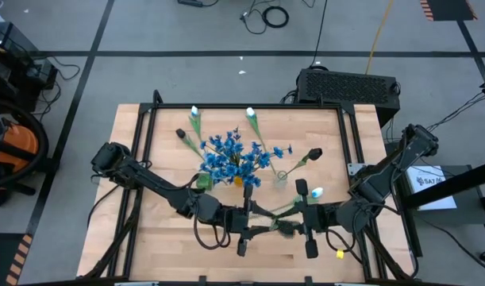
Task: Sort flowers into vase by color
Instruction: Put the bottom black flower into the transparent vase
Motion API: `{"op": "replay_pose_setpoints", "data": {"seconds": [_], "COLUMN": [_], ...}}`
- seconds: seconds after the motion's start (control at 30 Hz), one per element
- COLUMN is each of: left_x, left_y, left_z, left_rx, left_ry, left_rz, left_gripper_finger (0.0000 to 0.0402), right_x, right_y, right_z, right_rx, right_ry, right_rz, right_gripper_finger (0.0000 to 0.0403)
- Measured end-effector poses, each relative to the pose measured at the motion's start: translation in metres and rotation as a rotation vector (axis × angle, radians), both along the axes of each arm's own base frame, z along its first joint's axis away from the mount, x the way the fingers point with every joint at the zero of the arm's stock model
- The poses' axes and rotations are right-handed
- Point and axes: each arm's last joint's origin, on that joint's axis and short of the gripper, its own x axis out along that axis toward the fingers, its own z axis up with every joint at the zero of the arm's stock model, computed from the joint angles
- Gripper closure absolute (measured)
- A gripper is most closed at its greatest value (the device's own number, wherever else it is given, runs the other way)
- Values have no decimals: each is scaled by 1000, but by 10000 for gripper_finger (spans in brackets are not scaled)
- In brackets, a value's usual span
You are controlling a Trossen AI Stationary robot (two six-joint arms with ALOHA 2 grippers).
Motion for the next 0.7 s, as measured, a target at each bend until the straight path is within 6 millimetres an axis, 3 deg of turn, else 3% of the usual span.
{"op": "replay_pose_setpoints", "data": {"seconds": [0.13,0.33,0.47,0.7], "left_x": [1,-9,-28,-76], "left_y": [3,4,-1,-15], "left_z": [0,10,21,47], "left_rx": [-51,-121,-135,-87], "left_ry": [7,41,127,229], "left_rz": [99,111,85,-3], "left_gripper_finger": [210,145,110,102], "right_x": [0,0,-6,-10], "right_y": [0,0,2,-7], "right_z": [0,0,3,1], "right_rx": [-2,7,11,-22], "right_ry": [0,0,-5,21], "right_rz": [-2,-3,16,-128], "right_gripper_finger": [395,394,400,399]}}
